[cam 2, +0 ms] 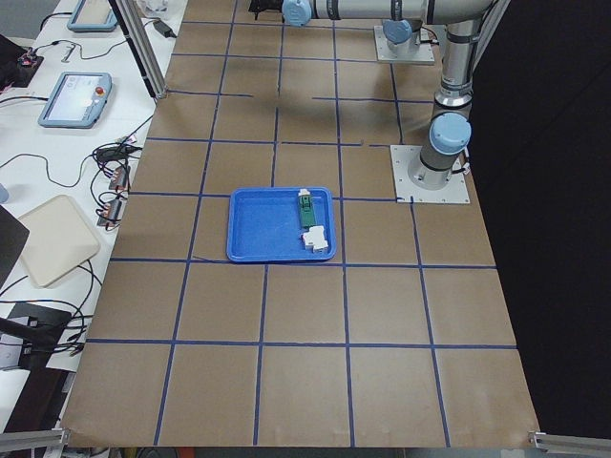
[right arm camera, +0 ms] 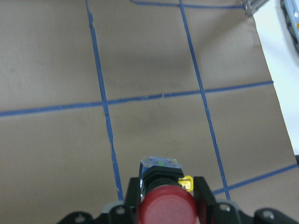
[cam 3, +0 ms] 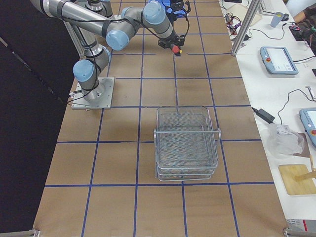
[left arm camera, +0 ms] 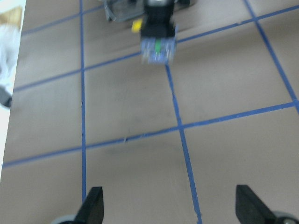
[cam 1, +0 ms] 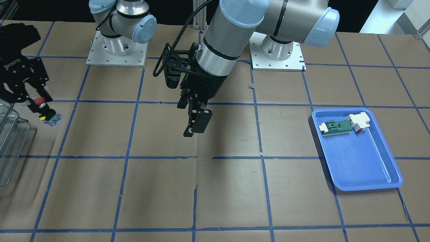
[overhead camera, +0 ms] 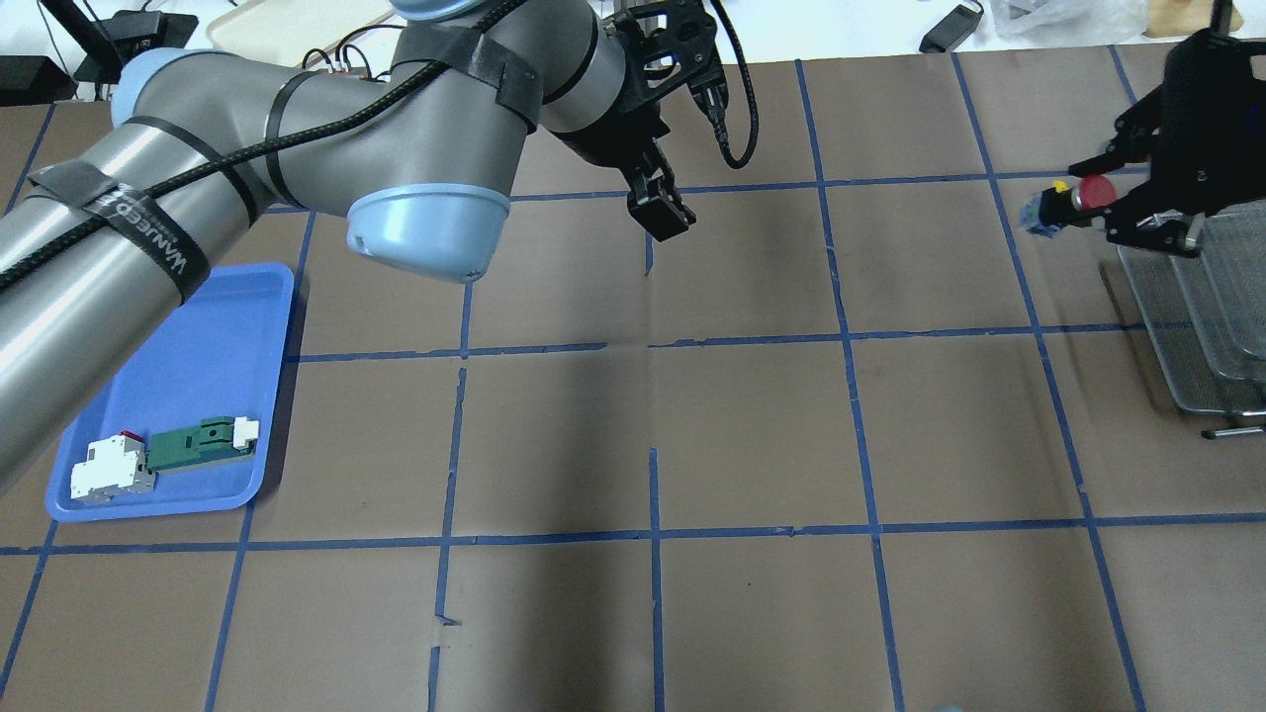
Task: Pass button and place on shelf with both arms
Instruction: 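Carry the button to the mesh basket with the right gripper while the left arm withdraws, then lower the button into the mesh basket and open the right gripper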
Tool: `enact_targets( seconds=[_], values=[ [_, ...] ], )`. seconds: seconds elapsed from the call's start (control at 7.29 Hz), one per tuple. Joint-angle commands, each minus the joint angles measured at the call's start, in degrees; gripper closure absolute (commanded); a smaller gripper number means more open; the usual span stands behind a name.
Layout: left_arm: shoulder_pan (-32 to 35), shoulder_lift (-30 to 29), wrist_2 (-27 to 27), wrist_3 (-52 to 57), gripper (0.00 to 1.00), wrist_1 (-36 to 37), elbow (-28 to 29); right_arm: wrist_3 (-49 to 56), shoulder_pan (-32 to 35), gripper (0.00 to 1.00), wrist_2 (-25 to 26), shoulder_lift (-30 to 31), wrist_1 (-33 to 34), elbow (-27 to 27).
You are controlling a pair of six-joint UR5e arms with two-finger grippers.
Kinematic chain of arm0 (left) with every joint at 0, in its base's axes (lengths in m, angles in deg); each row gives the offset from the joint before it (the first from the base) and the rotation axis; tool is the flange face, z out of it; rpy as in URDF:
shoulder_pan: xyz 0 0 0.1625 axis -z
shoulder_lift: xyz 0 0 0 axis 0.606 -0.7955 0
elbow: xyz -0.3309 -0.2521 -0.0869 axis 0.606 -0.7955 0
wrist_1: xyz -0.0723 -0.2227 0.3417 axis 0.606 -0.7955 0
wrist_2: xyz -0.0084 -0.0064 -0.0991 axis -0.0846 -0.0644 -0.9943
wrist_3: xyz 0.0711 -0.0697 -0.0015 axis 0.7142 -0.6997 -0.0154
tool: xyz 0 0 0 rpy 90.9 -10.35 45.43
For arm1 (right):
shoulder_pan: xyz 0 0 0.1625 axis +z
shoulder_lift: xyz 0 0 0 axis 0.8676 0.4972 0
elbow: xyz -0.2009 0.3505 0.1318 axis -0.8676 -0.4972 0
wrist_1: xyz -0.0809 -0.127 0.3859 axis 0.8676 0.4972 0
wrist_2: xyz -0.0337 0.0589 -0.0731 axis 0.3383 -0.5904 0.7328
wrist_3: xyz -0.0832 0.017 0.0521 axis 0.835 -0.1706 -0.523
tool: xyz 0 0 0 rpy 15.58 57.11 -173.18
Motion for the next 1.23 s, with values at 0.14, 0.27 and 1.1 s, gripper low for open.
enact_targets(
  seconds=[0.14,0.27,1.1],
  values=[
    [-4.5,3.9,5.7,-21.1,0.0,-10.2,-0.8,9.7,-10.0,1.0,6.5,-13.7,-0.4,-14.1],
    [-7.0,5.7,5.6,-24.6,0.0,-15.3,-0.5,10.2,-11.9,1.0,8.2,-17.3,0.0,-16.3],
    [-14.9,13.4,9.8,-37.9,0.0,-31.7,-0.9,11.7,-14.5,0.87,9.0,-21.1,3.0,-16.1]
  ],
)
